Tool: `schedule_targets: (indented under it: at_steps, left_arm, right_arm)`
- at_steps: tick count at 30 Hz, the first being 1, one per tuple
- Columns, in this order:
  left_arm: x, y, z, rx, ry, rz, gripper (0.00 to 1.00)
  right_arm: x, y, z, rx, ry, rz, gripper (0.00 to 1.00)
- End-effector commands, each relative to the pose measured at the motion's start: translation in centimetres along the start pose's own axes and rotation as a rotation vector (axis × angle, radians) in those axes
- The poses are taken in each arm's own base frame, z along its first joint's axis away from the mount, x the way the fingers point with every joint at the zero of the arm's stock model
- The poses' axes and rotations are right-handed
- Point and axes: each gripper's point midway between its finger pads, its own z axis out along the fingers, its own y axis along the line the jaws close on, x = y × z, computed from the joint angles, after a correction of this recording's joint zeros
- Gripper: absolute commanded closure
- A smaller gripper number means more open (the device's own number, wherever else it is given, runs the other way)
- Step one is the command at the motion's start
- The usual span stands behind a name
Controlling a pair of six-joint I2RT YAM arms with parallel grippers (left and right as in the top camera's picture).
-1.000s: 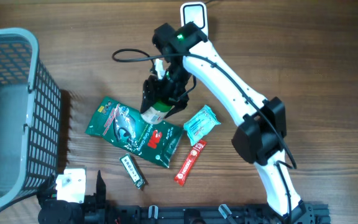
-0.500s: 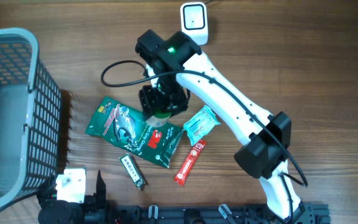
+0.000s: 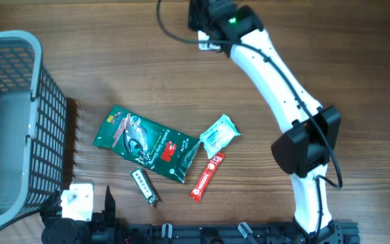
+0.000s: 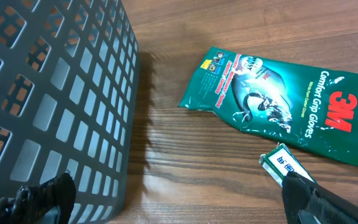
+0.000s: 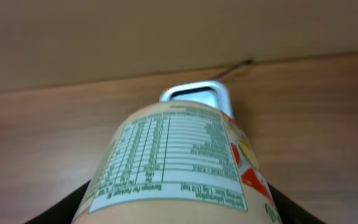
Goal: Scan the item barcode
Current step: 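Lift the jar to the white scanner and hold its label there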
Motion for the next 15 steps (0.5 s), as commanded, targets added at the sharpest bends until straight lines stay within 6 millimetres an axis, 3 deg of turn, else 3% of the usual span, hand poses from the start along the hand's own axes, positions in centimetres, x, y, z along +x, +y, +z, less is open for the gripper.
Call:
schedule_targets:
  at_steps: [1, 7, 15]
  left_arm:
    - [-0.1, 0.2, -0.1, -0.008, -0.010, 0.015, 0.00]
    - [-0.1, 0.2, -0.1, -0.008, -0.011, 0.015, 0.00]
    - [-0.1, 0.2, -0.1, -0.008, -0.010, 0.015, 0.00]
  right_arm:
    - [-0.6, -0.4, 5.6, 0.025, -0.098, 0.033, 0.47]
    - [-1.3, 1.1, 9.7, -0.011, -0.228, -0.020, 0.47]
    - [1.0, -2.0, 13.1, 0.113, -0.205, -0.021, 0.47]
